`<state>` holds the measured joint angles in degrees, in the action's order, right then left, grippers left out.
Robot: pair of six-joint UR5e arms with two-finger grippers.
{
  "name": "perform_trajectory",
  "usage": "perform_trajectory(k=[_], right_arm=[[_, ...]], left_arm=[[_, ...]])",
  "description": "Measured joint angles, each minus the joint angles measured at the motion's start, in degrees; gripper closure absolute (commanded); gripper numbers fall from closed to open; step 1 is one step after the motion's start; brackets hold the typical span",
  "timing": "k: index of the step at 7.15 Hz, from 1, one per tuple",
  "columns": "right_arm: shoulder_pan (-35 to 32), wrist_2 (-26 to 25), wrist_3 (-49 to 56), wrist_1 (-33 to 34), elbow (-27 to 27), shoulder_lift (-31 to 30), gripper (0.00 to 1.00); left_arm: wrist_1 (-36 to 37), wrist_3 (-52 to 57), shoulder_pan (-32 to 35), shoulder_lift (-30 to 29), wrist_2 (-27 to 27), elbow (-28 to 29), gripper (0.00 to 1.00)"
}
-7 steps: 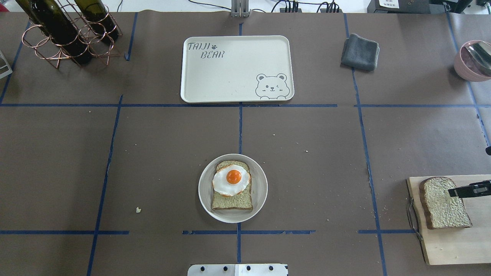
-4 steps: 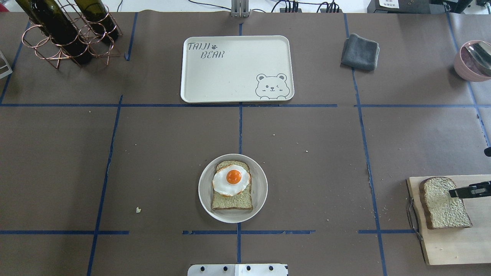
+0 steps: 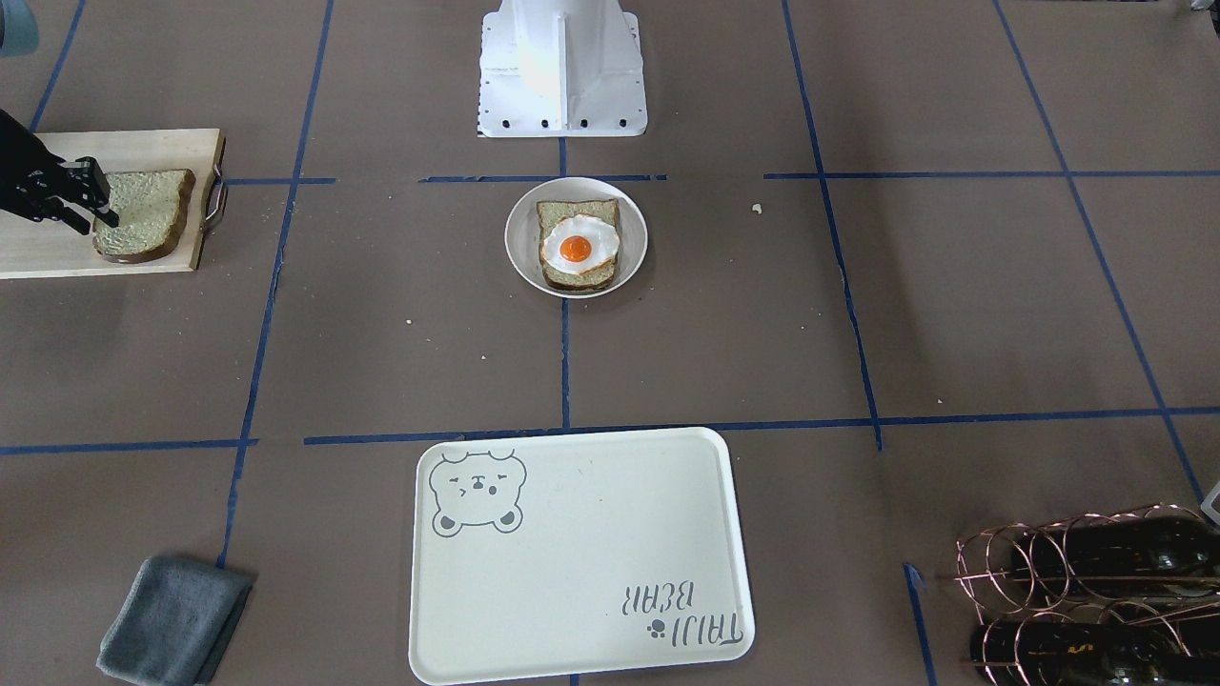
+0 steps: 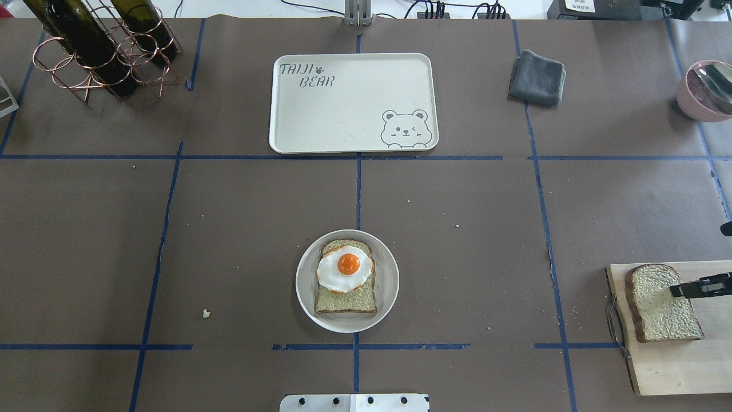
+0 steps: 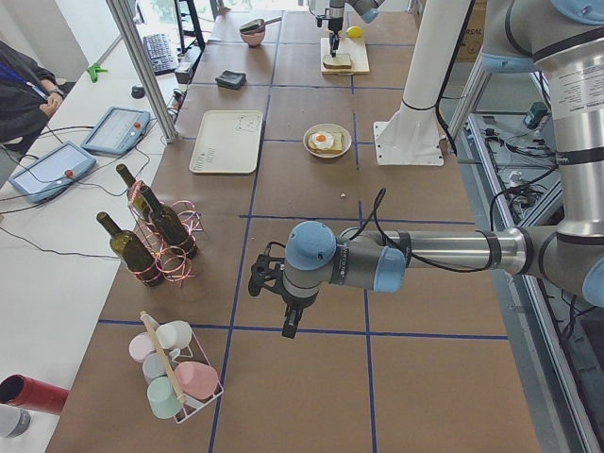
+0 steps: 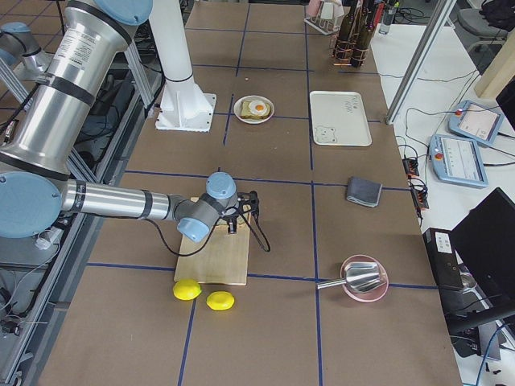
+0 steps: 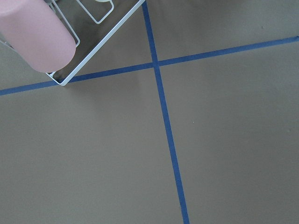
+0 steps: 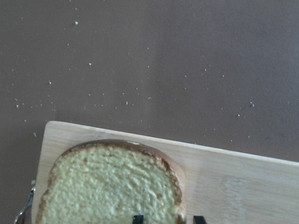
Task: Make sandwich and place on tray
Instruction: 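Grasp the bread slice edge with the right gripper and lift it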
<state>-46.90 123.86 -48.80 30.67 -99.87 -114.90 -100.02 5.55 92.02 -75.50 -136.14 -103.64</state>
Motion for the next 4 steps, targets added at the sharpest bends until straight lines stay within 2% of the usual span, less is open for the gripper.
perform_trajectory(k=[1, 2, 3, 4], right_arm=[[0.11, 0.04, -0.02, 0.00, 0.02, 0.11, 0.83], [0.17, 0.06, 0.00, 0.00, 0.02, 0.16, 0.95], [0.20, 0.07, 0.01, 0.00, 0.02, 0.18, 1.00], [0.23, 0.07, 0.01, 0.00, 0.02, 0.20, 1.00]], left_arm=[[0.00, -0.01, 0.00, 0.00, 0.00, 0.01, 0.00], [0.00, -0.01, 0.00, 0.00, 0.00, 0.02, 0.00], [0.00, -0.01, 0.00, 0.00, 0.00, 0.02, 0.00], [0.00, -0.01, 0.00, -0.02, 0.00, 0.01, 0.00]])
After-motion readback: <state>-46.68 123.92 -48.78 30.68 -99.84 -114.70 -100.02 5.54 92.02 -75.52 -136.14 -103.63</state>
